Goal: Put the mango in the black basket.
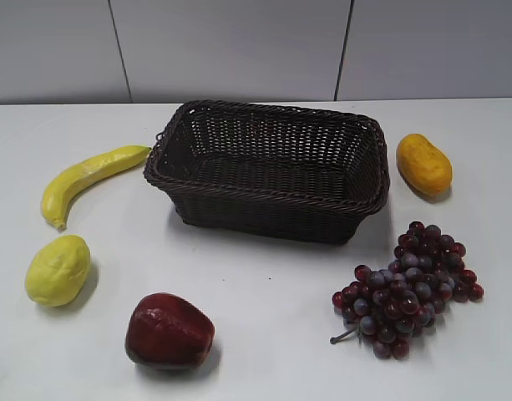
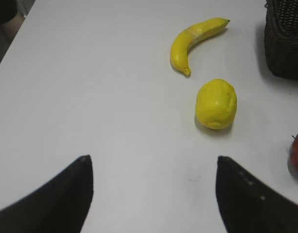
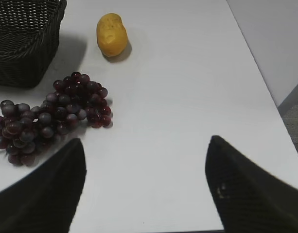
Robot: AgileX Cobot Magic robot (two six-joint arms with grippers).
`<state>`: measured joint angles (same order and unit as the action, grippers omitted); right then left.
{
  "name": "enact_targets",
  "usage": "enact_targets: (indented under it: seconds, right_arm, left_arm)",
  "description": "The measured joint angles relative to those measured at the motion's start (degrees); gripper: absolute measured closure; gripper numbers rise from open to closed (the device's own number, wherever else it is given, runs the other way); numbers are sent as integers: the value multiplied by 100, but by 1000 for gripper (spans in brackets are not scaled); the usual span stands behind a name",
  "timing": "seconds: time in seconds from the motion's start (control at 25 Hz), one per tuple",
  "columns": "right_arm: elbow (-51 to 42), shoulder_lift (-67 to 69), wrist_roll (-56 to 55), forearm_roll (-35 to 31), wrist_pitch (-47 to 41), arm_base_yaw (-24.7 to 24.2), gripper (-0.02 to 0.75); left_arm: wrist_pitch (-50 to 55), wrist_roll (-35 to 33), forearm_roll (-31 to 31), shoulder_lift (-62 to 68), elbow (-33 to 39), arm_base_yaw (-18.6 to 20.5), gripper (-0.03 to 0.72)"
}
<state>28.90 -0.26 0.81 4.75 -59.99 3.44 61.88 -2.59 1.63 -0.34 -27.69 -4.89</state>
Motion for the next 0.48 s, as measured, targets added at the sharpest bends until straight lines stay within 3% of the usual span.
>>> enact_targets:
  seconds: [0.48]
  right_arm:
    - [0,0,0,0,0,0,148]
  left_arm:
    - [0,0,0,0,0,0,99]
